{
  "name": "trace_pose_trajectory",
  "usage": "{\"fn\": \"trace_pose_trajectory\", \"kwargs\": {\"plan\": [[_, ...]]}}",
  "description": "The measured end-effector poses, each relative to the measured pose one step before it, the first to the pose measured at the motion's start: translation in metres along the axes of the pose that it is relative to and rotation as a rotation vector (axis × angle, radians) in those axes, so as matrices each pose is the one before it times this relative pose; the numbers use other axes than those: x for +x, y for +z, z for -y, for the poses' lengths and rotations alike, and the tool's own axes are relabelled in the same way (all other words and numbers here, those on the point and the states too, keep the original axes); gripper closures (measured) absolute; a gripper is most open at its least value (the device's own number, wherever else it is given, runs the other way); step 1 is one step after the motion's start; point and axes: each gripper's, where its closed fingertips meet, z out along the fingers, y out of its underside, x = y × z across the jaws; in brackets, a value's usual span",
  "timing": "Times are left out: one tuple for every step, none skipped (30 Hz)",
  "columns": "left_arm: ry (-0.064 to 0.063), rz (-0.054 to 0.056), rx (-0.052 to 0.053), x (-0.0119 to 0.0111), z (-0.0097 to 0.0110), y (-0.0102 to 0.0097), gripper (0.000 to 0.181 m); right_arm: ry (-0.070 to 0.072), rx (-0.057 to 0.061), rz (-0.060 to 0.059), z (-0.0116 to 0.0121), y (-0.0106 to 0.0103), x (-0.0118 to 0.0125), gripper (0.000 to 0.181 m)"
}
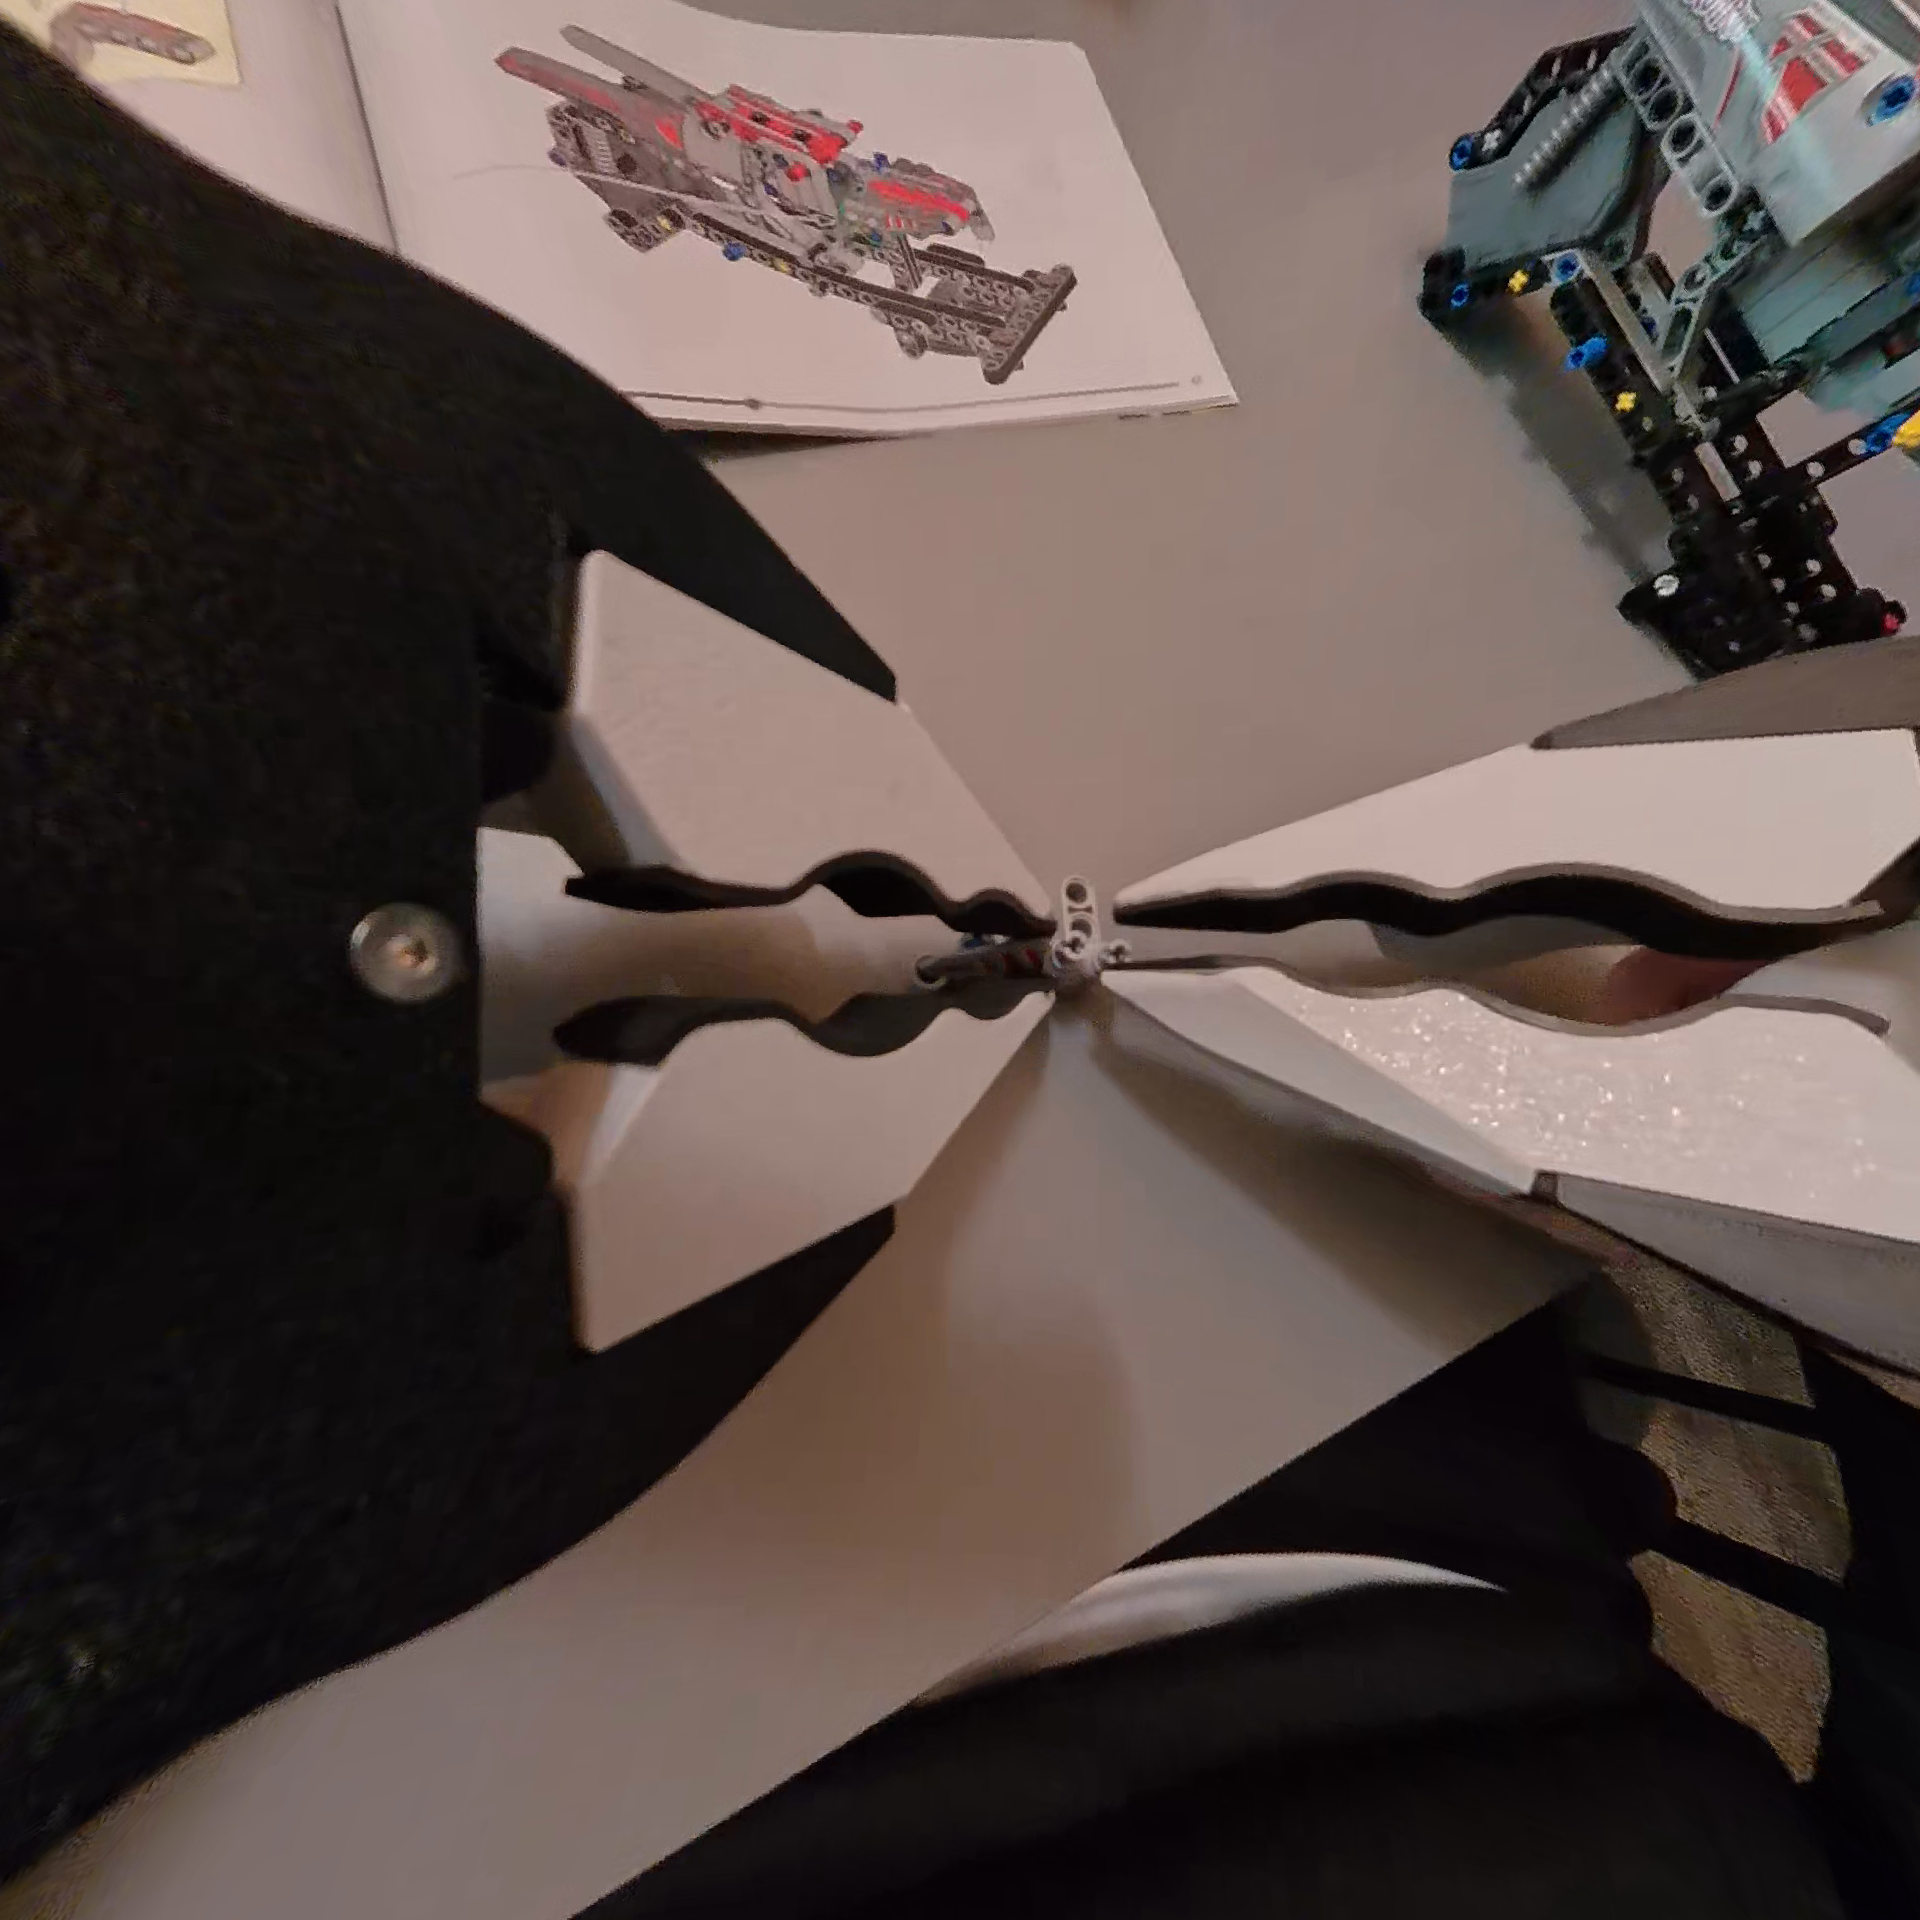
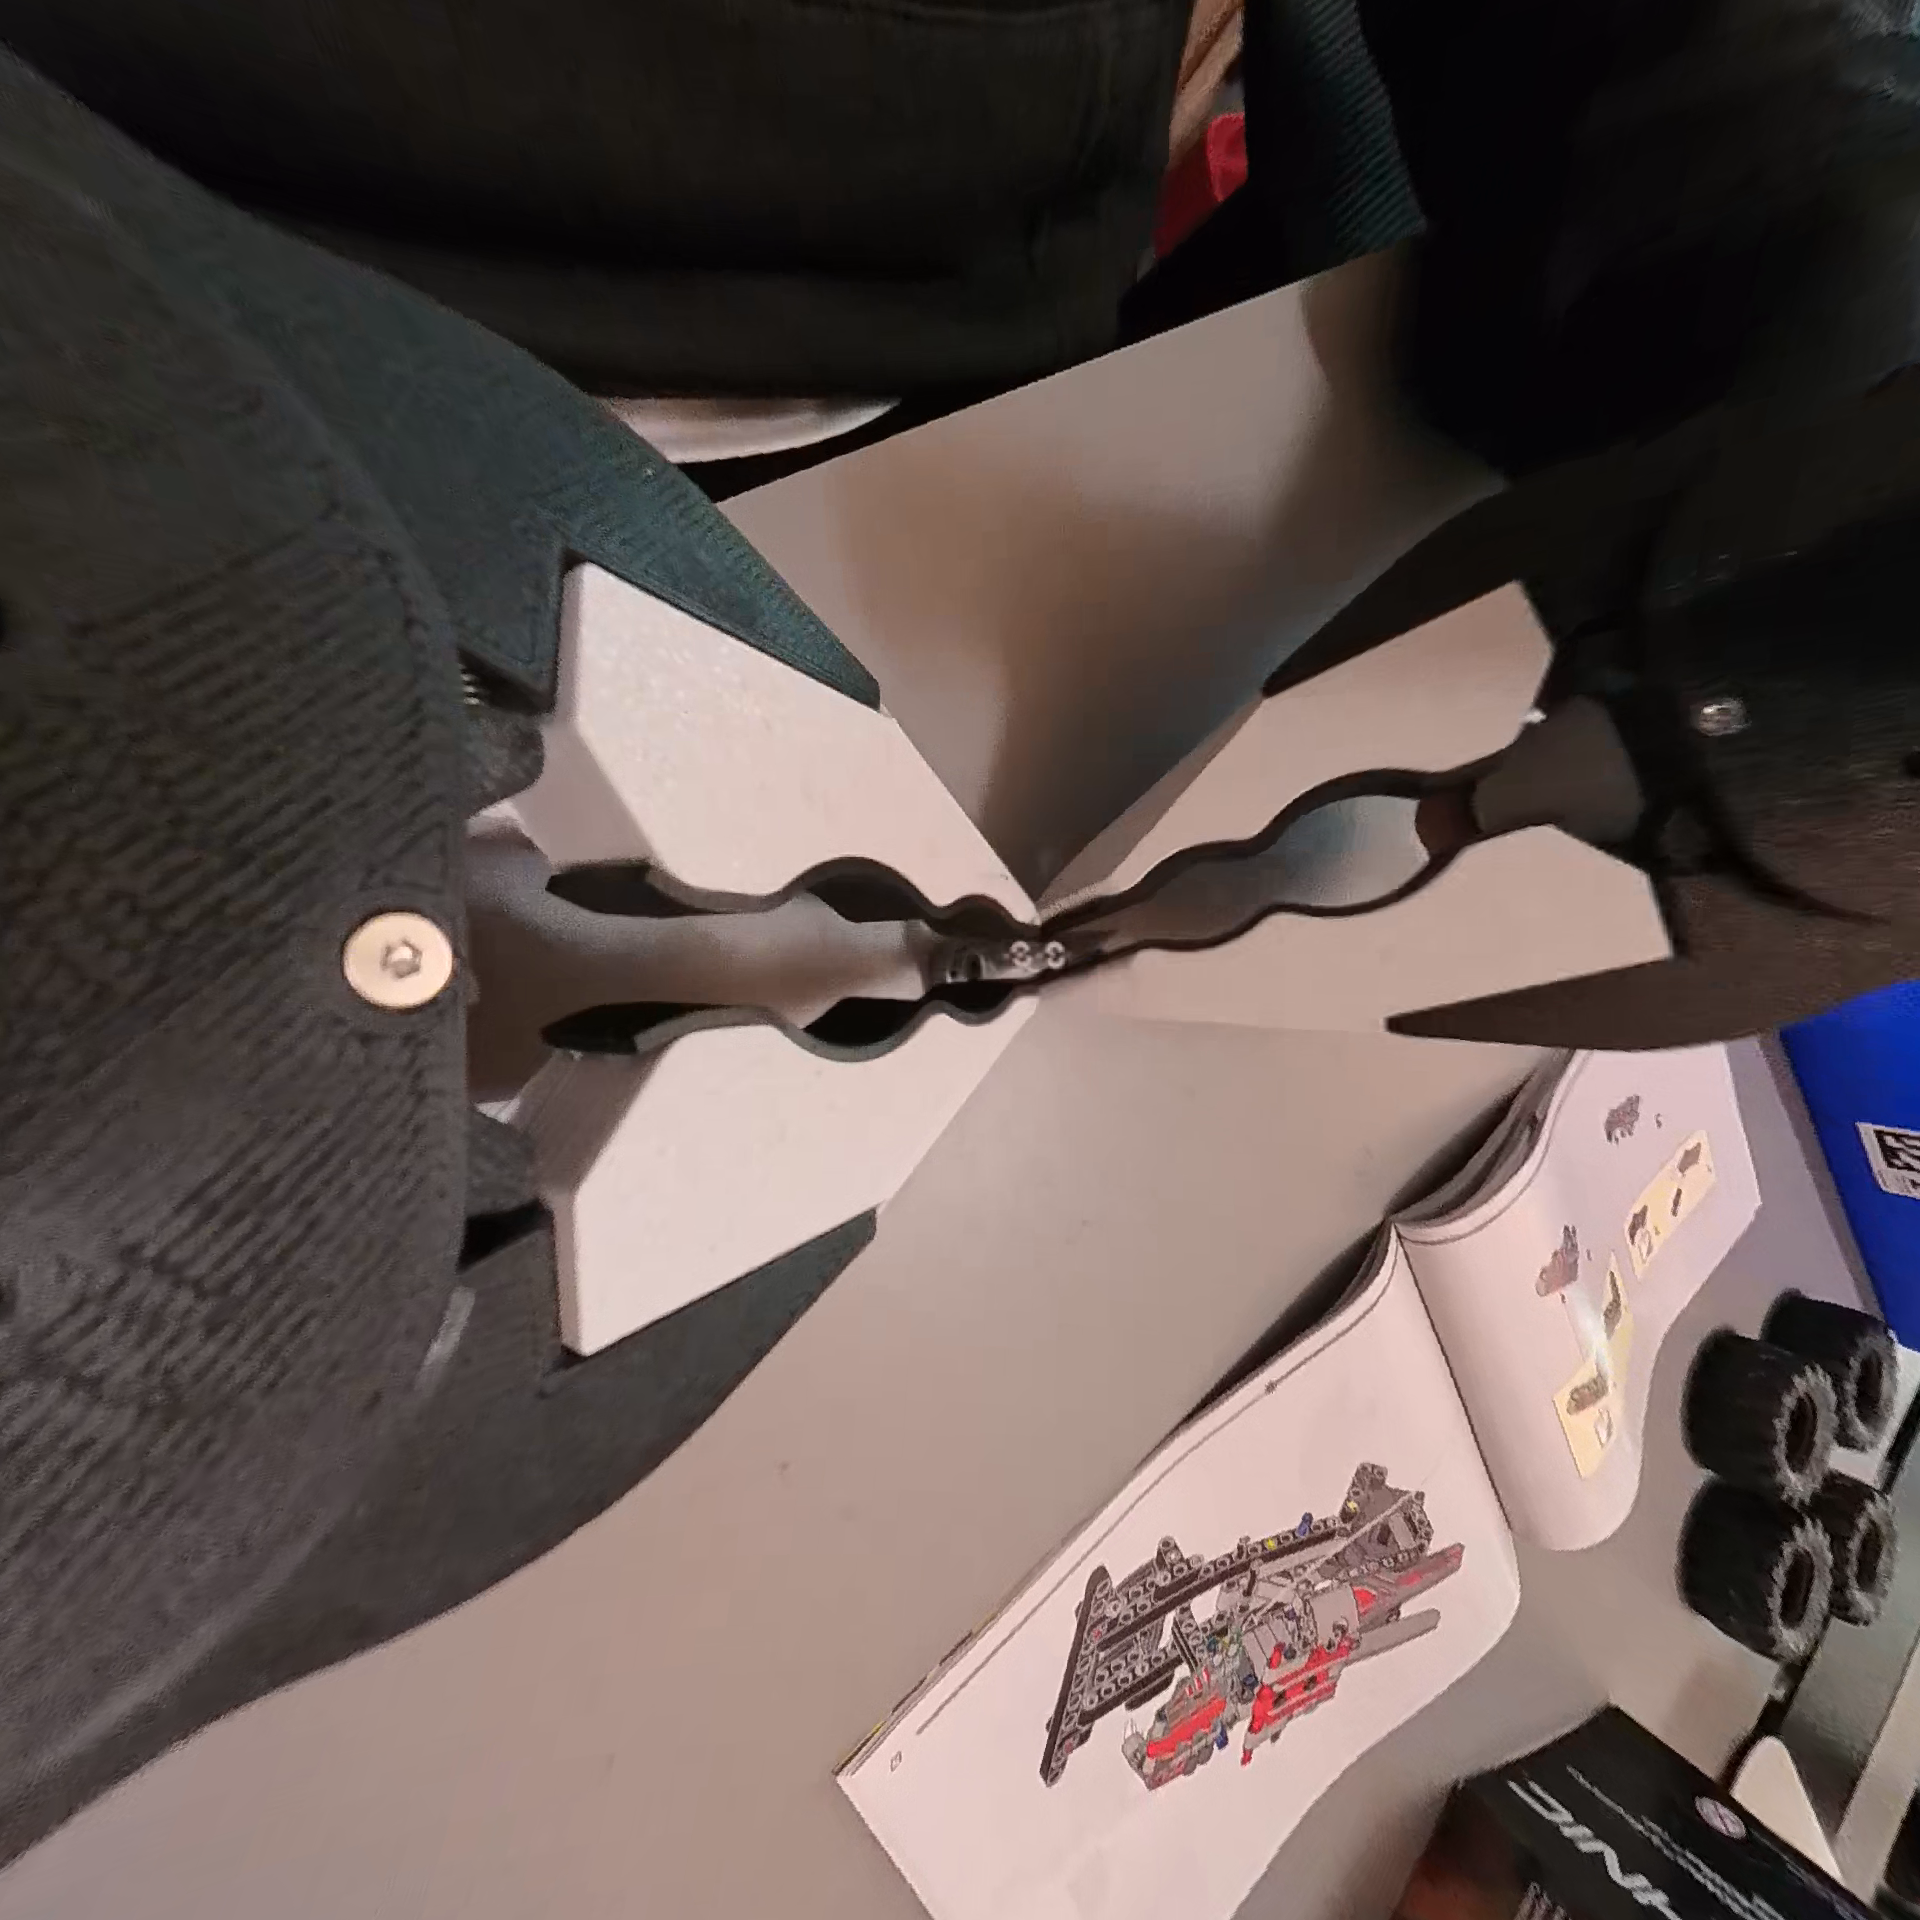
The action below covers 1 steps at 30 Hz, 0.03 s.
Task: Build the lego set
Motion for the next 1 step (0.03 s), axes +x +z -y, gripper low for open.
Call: {"fn": "trace_pose_trajectory", "kwargs": {"plan": [[-0.0003, -0.0088, 0.0012, 0.00074, 0.00032, 0.00055, 0.177, 0.0039, 0.0055, -0.006, 0.0007, -0.00165, 0.00126, 0.175]]}}
